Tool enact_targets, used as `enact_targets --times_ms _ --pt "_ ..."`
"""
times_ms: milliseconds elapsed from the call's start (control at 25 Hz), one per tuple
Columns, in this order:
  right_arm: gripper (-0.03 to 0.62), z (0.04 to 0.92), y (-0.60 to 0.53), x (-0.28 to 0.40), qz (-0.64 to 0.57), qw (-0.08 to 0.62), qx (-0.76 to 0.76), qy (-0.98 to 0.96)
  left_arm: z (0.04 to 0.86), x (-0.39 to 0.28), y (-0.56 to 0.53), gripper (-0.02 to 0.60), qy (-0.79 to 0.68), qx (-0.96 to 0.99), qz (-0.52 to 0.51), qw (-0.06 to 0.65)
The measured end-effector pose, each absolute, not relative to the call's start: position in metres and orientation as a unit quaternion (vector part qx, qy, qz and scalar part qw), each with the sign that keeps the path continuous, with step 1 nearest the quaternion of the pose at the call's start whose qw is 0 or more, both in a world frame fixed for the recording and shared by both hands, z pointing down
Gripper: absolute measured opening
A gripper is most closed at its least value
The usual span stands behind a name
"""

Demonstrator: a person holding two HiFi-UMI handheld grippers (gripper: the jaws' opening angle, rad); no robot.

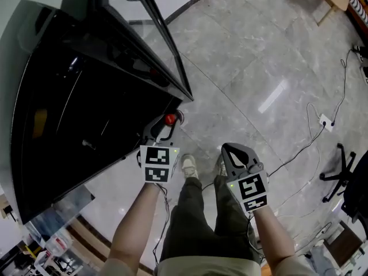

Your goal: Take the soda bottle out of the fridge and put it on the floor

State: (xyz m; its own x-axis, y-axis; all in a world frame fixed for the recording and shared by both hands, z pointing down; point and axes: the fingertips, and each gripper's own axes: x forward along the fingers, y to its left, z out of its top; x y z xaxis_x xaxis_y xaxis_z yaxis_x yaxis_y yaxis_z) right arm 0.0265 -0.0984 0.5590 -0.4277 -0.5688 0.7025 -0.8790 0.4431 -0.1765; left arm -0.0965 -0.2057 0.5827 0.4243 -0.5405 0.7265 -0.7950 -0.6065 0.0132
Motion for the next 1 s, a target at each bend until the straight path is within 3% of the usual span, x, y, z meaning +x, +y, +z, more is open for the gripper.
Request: enact_targets --times_ms 480,1000 --pt "-0.003 0.661 -0.079 0.091 0.373 0.257 0.536 -0.712 0.7 -0.043 -0.142 0.127 -0.316 0.82 0.441 0.184" --pt "-0.003 0.759 -0.042 0.097 0.451 0.277 0.508 -0.68 0.801 -0.021 -0.107 0.127 -0.267 0.809 0.489 0.184"
